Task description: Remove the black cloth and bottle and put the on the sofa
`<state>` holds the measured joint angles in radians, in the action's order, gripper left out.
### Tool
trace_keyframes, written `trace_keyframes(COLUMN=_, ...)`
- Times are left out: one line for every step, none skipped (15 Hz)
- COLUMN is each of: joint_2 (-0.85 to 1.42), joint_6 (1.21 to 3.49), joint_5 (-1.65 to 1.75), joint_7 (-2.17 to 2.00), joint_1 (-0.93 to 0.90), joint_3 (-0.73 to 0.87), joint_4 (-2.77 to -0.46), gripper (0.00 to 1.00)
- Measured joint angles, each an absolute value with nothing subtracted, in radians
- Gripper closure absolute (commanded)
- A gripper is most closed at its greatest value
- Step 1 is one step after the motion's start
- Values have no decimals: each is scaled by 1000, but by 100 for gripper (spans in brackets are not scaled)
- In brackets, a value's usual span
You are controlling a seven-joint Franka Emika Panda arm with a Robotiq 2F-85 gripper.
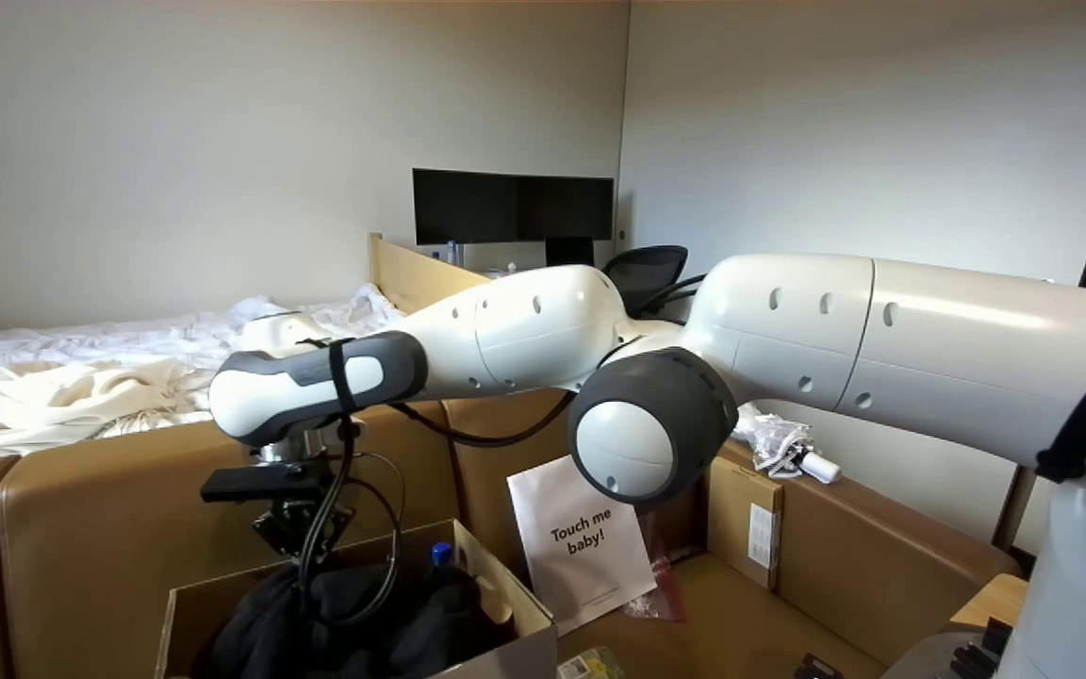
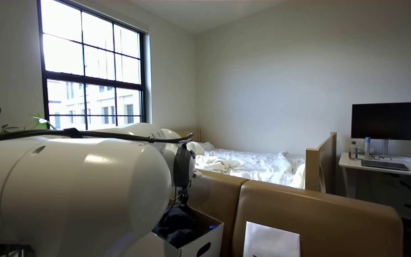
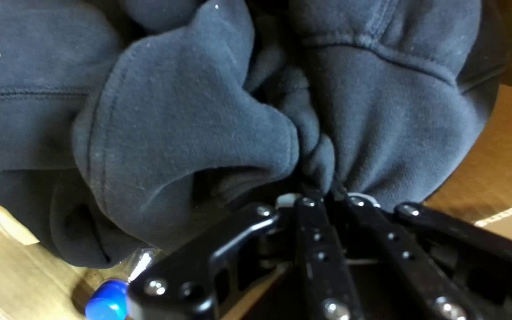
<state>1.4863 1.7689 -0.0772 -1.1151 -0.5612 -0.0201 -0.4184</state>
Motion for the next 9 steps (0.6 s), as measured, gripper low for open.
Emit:
trace_keyframes(joint_2=1485, joint_6=1761, joint_5=-70, joint_7=-1115, joint_1=-567, joint_3=-20, joint_4=-394, gripper=98)
trace_keyframes(joint_2=1483, joint_6=1732, joint_5=-52, joint_7=-1109, joint_1=-576, joint_3=-18, joint_4=-359, gripper=98)
trace_keyframes(joint_2=1466, joint_6=1693, joint_5=-30, joint_7=-1107, joint_1=-587, joint_3=-11, joint_4=-338, gripper=98)
trace_keyframes(joint_2=1434, joint_6=1638, joint_5=-2, joint_7=-1106, joint_1=-599, joint_3=3, joint_4=-338, gripper=98)
trace_keyframes(joint_2=1397, joint_6=1570, joint_5=26, joint_7=-1106, joint_1=-613, joint_3=19, joint_4=-337, gripper=98)
trace_keyframes(joint_2=1360, joint_6=1497, joint_5=52, joint_7=-1106, joint_1=-627, joint_3=35, joint_4=-337, gripper=98)
trace_keyframes(joint_2=1322, joint_6=1423, joint_5=77, joint_7=-1106, joint_1=-641, joint_3=52, joint_4=-337, gripper=98)
trace_keyframes(joint_2=1284, joint_6=1348, joint_5=103, joint_7=-1106, joint_1=-656, joint_3=68, joint_4=-336, gripper=98)
trace_keyframes(joint_2=1247, joint_6=1275, joint_5=131, joint_7=-1103, joint_1=-671, joint_3=86, joint_4=-336, gripper=98)
